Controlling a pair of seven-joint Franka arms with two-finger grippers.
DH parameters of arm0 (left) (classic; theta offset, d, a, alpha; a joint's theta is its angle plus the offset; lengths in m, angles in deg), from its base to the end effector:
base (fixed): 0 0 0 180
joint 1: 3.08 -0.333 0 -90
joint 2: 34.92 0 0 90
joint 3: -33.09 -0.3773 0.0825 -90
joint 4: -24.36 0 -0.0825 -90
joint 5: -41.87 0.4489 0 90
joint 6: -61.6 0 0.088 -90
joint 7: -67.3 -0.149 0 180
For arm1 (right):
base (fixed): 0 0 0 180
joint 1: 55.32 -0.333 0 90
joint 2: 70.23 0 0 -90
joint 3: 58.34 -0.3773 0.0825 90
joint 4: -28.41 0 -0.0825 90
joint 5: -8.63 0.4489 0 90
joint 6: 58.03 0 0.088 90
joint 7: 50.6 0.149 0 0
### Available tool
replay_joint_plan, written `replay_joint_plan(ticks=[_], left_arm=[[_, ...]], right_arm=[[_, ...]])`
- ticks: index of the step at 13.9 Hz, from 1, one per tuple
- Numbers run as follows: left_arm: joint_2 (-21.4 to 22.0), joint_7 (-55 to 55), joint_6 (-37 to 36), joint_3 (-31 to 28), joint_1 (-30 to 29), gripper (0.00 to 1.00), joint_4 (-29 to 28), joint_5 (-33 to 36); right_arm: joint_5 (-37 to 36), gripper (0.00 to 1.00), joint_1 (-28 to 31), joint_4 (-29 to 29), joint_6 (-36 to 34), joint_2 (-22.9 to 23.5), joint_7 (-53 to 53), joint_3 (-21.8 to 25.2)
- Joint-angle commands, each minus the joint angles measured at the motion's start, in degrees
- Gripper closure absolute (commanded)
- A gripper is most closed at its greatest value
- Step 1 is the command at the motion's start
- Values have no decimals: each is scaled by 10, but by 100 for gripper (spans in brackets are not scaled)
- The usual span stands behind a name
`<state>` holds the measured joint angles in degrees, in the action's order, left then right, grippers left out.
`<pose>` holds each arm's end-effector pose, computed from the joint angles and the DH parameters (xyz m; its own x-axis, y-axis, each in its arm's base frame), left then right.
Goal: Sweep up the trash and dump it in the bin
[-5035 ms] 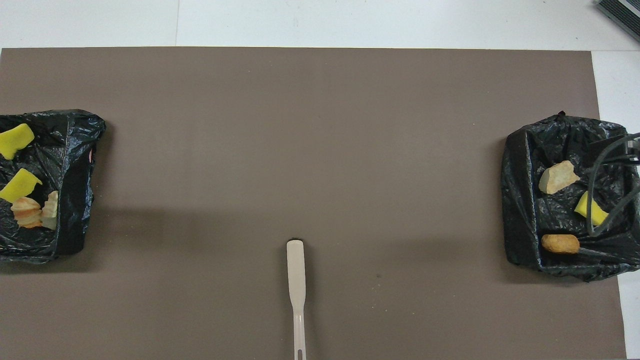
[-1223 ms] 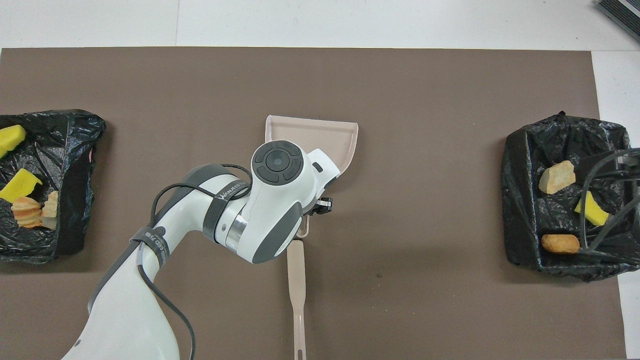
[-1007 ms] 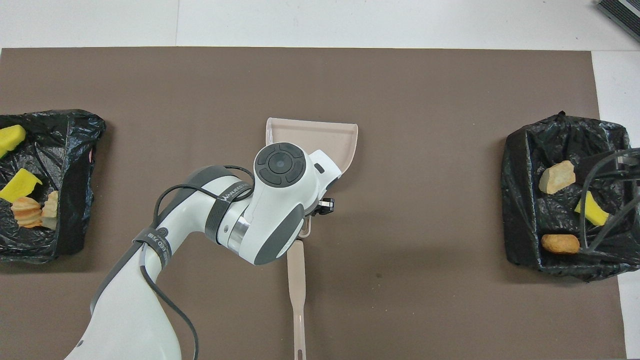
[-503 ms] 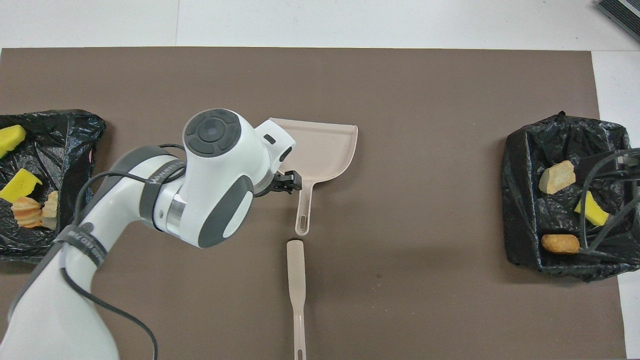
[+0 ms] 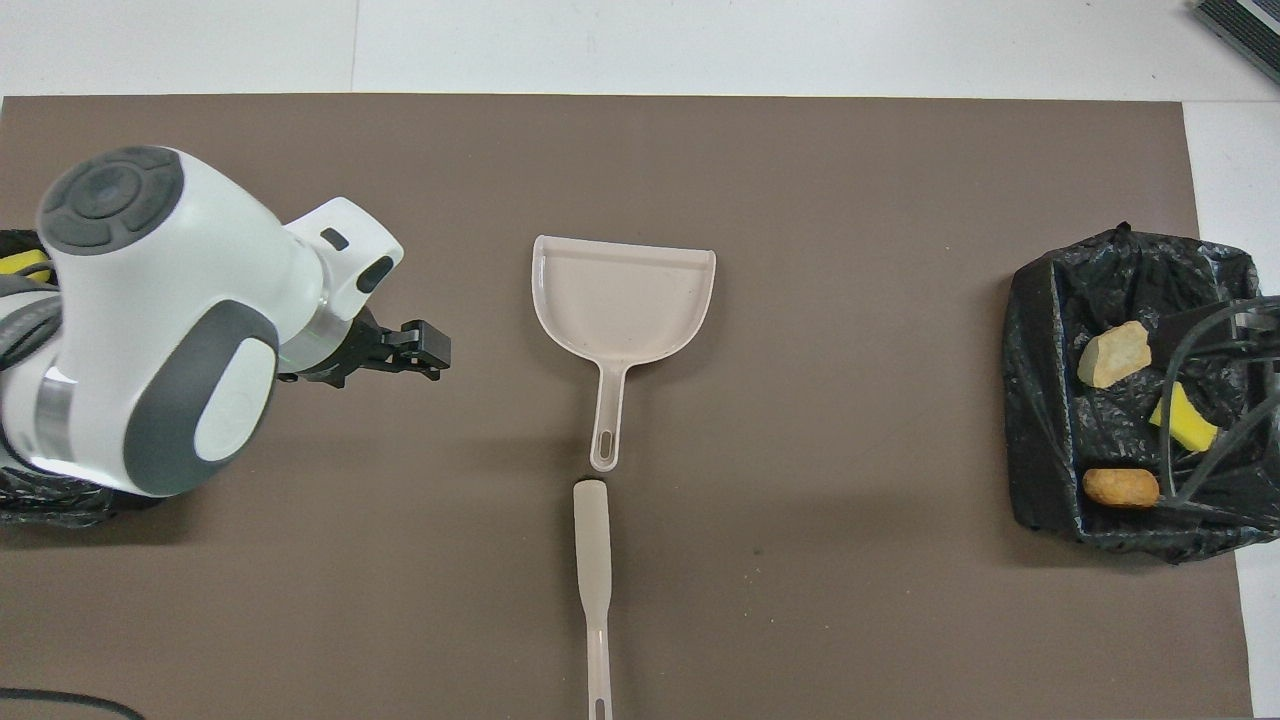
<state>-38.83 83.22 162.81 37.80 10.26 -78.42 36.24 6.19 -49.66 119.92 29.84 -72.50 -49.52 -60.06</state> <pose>0.6004 -0.2079 0.4980 0.9926 -0.0176 -0.1199 -0.0093 -0.9976 0.0693 0.5978 -0.0473 0.6508 0.9958 -0.0891 -0.0231 -0.0880 -0.9951 0.0442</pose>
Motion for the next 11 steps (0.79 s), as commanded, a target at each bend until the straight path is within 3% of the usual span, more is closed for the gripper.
replay_joint_plan(ticks=[1, 5, 11], left_arm=[[55, -43, -14, 4, -27, 0, -44, 11], [91, -95, -15, 4, -67, 0, -67, 12], [100, -145, -31, 3, -112, 0, -52, 40]], right_arm=[[11, 0, 6, 11, -5, -12, 4, -4], [11, 0, 6, 11, -5, -12, 4, -4], [11, 0, 6, 11, -5, -12, 4, -4]])
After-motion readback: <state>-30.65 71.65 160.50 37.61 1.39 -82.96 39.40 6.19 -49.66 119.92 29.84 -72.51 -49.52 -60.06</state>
